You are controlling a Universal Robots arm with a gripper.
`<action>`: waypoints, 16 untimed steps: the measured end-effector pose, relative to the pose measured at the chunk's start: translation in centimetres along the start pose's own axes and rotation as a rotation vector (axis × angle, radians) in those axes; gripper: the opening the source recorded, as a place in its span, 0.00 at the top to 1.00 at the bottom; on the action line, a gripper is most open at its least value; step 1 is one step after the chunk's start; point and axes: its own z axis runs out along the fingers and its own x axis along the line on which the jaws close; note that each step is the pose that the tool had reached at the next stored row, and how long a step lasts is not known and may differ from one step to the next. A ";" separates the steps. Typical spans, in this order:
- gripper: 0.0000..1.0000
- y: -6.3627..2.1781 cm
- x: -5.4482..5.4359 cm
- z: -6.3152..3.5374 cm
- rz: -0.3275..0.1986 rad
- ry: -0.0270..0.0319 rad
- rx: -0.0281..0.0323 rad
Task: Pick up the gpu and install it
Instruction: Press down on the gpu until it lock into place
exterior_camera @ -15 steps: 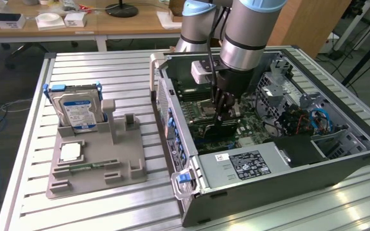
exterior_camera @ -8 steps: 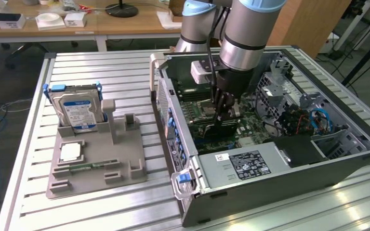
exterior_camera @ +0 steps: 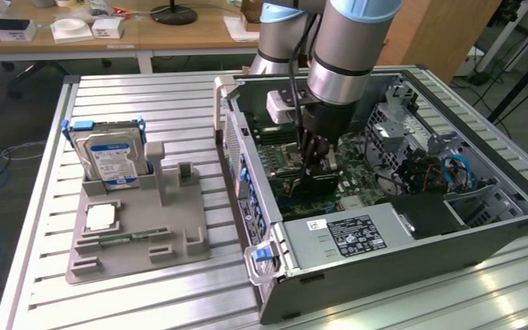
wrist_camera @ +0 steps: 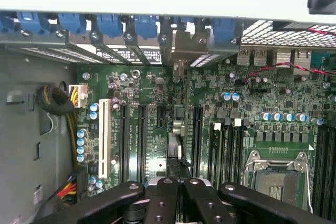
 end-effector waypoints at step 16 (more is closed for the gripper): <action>0.89 0.02 0.0 0.11 0.000 -0.0005 -0.0030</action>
